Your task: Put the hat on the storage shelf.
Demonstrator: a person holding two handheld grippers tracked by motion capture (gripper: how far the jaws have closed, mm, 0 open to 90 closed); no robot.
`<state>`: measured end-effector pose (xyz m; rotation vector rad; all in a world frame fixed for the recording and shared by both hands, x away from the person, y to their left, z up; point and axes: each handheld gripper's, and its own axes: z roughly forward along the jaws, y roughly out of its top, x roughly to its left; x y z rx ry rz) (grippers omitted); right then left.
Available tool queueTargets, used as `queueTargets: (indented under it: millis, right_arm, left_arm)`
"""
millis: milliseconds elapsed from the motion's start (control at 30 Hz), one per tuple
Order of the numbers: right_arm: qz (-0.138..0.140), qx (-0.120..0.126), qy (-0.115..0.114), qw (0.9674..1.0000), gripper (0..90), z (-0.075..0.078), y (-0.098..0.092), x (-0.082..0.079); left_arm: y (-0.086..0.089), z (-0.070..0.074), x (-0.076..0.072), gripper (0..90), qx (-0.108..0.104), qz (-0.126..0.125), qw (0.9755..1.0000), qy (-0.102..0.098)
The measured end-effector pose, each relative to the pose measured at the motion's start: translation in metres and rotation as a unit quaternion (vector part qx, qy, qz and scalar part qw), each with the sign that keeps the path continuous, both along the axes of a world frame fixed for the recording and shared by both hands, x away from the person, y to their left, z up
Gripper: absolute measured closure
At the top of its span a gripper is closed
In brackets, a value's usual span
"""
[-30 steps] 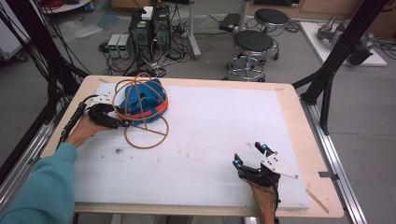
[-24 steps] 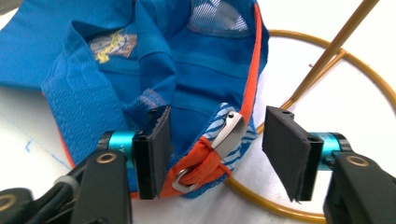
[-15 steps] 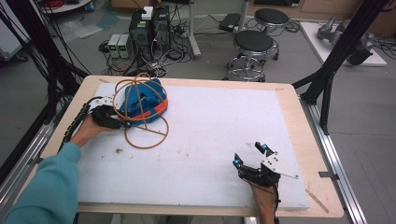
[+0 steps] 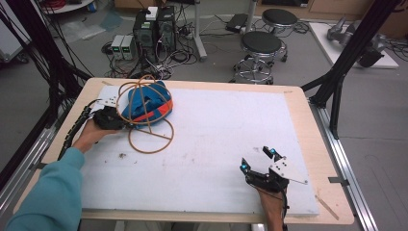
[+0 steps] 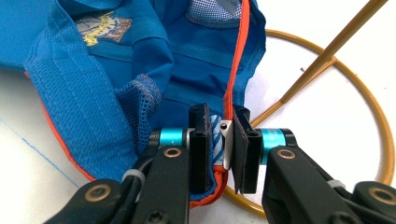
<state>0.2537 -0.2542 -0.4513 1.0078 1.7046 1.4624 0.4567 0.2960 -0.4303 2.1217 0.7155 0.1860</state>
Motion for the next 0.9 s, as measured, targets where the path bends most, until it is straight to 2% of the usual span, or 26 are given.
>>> queueTargets:
  millis: [167, 333, 467, 567, 600, 633, 667, 700, 733, 900]
  right_arm:
    - [0.0, -0.002, -0.001, 1.0, 10.9, 0.0, 0.0, 0.0]
    - [0.0, -0.003, -0.002, 1.0, 10.9, 0.0, 0.0, 0.0]
    - [-0.001, -0.001, -0.002, 1.0, 10.9, 0.0, 0.0, 0.0]
    - [-0.001, -0.001, -0.002, 1.0, 10.8, 0.0, 0.0, 0.0]
    - [-0.002, -0.001, -0.002, 1.0, 10.8, 0.0, 0.0, 0.0]
    - [-0.002, -0.001, -0.002, 1.0, 10.9, 0.0, 0.0, 0.0]
    - [-0.002, -0.001, -0.003, 1.0, 10.8, 0.0, 0.0, 0.0]
    - [-0.002, -0.001, -0.003, 1.0, 10.9, 0.0, 0.0, 0.0]
    - [-0.002, 0.0, -0.003, 1.0, 10.9, 0.0, 0.0, 0.0]
    - [-0.002, 0.0, -0.004, 1.0, 10.9, 0.0, 0.0, 0.0]
  left_arm:
    - [0.001, 0.005, -0.002, 79.4, -0.006, 0.006, 0.9999, -0.007]
    - [0.006, 0.012, -0.003, 79.4, -0.025, 0.02, 0.9994, -0.011]
    - [0.014, 0.027, -0.008, 79.4, -0.042, 0.04, 0.9978, -0.032]
    - [0.018, 0.034, -0.011, 79.4, -0.046, 0.046, 0.9971, -0.04]
    - [0.021, 0.041, -0.015, 79.4, -0.051, 0.053, 0.9961, -0.048]
    - [0.021, 0.041, -0.015, 79.4, -0.051, 0.053, 0.9961, -0.048]
    - [0.024, 0.048, -0.019, 79.4, -0.056, 0.058, 0.9951, -0.057]
    - [0.024, 0.048, -0.019, 79.4, -0.056, 0.058, 0.9951, -0.057]
    - [0.027, 0.055, -0.024, 79.5, -0.059, 0.064, 0.9941, -0.066]
    - [0.036, 0.07, -0.036, 79.5, -0.066, 0.075, 0.992, -0.078]
